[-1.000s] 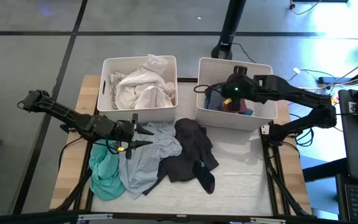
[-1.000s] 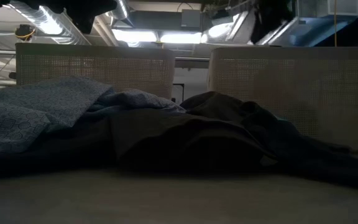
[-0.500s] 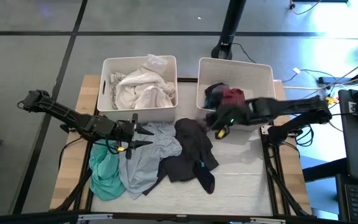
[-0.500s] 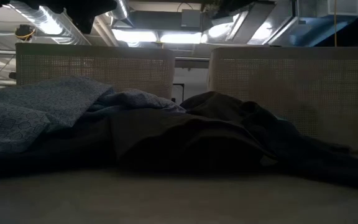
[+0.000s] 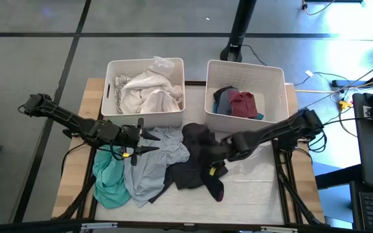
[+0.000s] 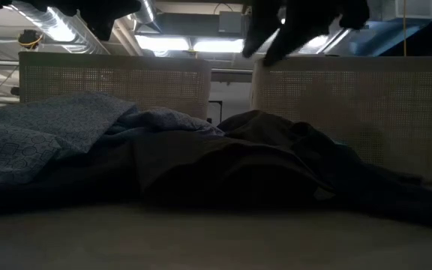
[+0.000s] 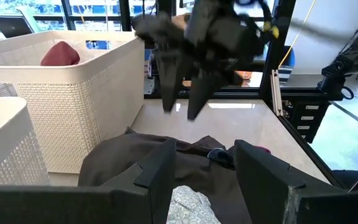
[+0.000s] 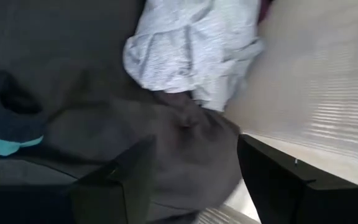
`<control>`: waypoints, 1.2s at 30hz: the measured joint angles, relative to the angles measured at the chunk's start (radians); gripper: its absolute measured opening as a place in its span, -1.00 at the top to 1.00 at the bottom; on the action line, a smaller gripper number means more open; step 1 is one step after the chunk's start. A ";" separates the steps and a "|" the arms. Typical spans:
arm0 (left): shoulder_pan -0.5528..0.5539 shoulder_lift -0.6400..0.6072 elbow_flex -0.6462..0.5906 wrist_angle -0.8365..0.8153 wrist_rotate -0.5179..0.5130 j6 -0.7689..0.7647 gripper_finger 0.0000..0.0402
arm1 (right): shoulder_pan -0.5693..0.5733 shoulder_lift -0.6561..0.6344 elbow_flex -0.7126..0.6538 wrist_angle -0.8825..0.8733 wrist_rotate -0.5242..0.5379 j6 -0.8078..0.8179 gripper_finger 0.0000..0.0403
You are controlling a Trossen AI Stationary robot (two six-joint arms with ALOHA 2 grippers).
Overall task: Sort clothes
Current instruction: Put the black shorts into the right white bin
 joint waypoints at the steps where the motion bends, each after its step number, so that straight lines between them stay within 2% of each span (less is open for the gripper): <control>1: 0.000 0.000 0.000 0.000 0.000 0.000 0.24 | 0.000 0.016 0.000 0.000 -0.001 0.000 -0.11; 18: 0.000 0.000 0.000 0.000 0.000 0.001 0.24 | -0.025 0.224 0.000 0.002 0.002 0.001 -0.11; 21: 0.000 0.000 0.000 0.000 0.000 -0.002 0.24 | -0.035 0.252 0.000 -0.001 0.028 0.000 -0.11; 24: 0.000 0.000 0.000 0.001 0.000 -0.002 0.24 | -0.047 0.284 0.001 0.001 0.026 -0.015 -0.06; 29: 0.000 0.000 0.000 0.001 0.000 -0.002 0.24 | -0.055 0.328 0.002 0.002 0.015 -0.051 0.22; 36: 0.000 0.000 0.000 0.001 0.000 -0.002 0.24 | -0.068 0.351 0.003 -0.001 -0.036 -0.083 0.84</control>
